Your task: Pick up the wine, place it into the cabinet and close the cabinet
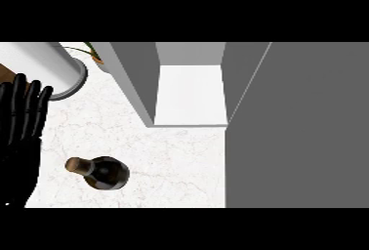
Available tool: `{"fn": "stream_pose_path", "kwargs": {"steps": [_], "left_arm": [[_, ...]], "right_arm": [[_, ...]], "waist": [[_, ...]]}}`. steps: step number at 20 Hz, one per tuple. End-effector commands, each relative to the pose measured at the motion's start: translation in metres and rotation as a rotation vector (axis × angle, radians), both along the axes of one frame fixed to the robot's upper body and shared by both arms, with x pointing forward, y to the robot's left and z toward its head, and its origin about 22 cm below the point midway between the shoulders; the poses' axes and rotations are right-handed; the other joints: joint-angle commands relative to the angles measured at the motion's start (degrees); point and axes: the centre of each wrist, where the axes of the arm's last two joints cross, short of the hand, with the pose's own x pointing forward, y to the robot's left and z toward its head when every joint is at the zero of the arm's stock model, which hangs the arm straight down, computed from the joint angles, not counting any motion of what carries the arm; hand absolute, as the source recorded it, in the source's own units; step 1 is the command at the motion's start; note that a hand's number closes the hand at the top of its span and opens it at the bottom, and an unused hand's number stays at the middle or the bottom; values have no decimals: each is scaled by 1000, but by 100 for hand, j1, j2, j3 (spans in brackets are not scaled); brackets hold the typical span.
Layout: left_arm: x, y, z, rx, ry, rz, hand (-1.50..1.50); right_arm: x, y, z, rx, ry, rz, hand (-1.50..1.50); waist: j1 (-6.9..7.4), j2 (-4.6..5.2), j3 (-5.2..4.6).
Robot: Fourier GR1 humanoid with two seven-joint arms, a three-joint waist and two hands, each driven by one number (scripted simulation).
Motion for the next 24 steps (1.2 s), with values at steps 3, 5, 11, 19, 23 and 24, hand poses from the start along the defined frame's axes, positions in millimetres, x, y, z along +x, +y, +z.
{"fn": "stream_pose_path", "kwargs": {"steps": [3, 5, 11, 19, 23, 24], "left_arm": [[-13, -40, -24, 21, 11, -74, -150], [-34, -46, -10, 31, 37, -111, -150], [-73, -78, -33, -247, 258, -277, -150], [-119, -101, 6, -240, 238, -276, -150], [-113, -104, 12, -249, 227, -269, -150], [-123, -118, 15, -264, 226, -278, -150]], "right_arm": [[-15, 7, 0, 24, -16, 21, -150], [-41, 10, -2, 34, -21, 21, -150], [-58, 10, 13, 33, 140, 220, -150], [-75, 27, 46, 36, 126, 238, -150], [-77, 6, 52, 5, 124, 249, -150], [-80, 14, 57, 20, 148, 222, -150]], "waist": [[21, -45, 7], [2, -58, 9], [17, -75, 5], [74, -59, 7], [37, -50, 9], [47, -57, 9]]}}
